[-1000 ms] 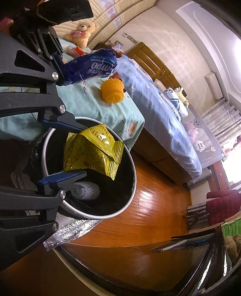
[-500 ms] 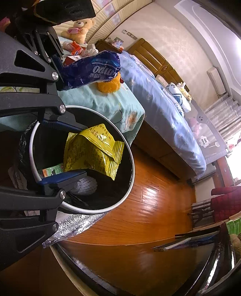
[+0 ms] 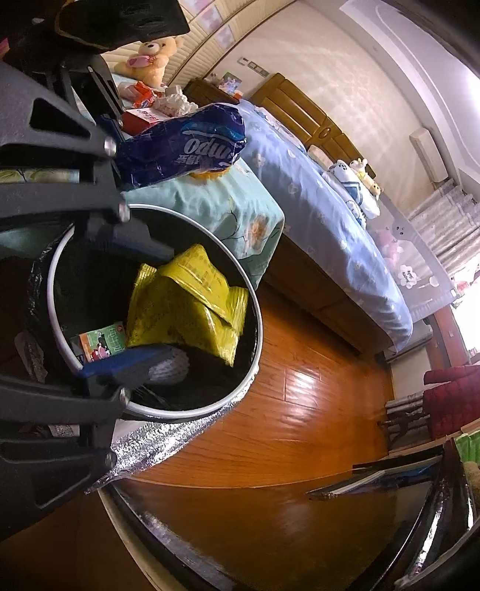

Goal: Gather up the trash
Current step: 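Open the right tool over the bin while the left tool opens, dropping the blue bag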

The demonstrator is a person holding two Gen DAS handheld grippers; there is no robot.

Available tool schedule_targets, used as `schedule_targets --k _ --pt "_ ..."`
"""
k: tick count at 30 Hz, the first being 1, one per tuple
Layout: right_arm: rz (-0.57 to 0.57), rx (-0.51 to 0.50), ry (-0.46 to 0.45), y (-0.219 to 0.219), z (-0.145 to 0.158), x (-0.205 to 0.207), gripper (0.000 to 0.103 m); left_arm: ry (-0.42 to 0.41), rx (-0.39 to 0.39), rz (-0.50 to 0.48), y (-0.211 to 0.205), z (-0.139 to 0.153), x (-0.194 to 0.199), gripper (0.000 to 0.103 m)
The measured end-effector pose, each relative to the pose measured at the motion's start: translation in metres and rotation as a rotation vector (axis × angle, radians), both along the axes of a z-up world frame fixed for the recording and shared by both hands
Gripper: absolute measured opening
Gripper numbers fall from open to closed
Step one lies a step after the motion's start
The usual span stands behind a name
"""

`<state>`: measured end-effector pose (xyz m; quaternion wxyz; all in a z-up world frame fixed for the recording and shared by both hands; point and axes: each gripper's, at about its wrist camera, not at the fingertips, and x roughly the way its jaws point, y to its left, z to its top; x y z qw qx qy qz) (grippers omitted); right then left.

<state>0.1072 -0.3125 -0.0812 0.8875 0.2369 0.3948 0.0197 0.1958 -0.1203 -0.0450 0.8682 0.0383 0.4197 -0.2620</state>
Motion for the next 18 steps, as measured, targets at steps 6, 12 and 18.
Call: schedule_targets --k 6,12,18 --pt "-0.009 0.008 -0.009 0.000 0.001 -0.003 0.077 -0.016 -0.005 0.042 0.011 0.000 -0.010 0.056" --pt "0.007 0.010 -0.020 0.014 0.003 -0.010 0.087 -0.017 -0.029 0.104 0.032 0.000 -0.024 0.060" --pt "0.050 0.012 -0.028 0.039 0.003 -0.013 0.091 -0.021 -0.029 0.177 0.058 0.000 -0.047 0.060"
